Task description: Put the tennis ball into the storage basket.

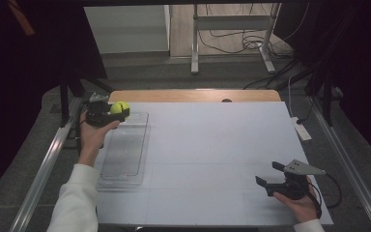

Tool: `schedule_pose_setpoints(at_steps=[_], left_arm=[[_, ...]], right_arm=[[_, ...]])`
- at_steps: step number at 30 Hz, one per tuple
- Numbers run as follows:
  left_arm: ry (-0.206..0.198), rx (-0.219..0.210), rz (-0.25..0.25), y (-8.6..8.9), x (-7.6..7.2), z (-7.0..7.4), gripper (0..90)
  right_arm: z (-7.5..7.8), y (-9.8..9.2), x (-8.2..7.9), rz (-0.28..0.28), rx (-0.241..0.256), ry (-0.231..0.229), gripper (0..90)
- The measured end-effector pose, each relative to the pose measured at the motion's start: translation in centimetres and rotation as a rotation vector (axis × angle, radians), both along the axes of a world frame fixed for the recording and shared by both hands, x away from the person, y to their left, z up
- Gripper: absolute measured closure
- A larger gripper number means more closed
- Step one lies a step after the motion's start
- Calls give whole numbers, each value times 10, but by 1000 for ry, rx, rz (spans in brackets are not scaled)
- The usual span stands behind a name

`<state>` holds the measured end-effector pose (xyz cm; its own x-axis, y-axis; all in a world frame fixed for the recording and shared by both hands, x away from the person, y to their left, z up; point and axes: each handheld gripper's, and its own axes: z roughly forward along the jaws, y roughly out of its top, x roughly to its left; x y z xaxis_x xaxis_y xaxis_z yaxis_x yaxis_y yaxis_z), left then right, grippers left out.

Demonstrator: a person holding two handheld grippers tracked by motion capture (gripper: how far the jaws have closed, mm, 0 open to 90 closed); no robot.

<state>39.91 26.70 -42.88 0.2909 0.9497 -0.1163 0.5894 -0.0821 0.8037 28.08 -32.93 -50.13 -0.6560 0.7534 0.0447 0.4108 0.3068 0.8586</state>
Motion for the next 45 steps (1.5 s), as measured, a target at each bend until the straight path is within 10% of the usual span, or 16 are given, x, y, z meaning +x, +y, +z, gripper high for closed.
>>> schedule_pose_setpoints(at_steps=[45], left_arm=[[172,87,51,15,25,-32,265]], right_arm=[[-1,0,1,-3,-5,8,112]])
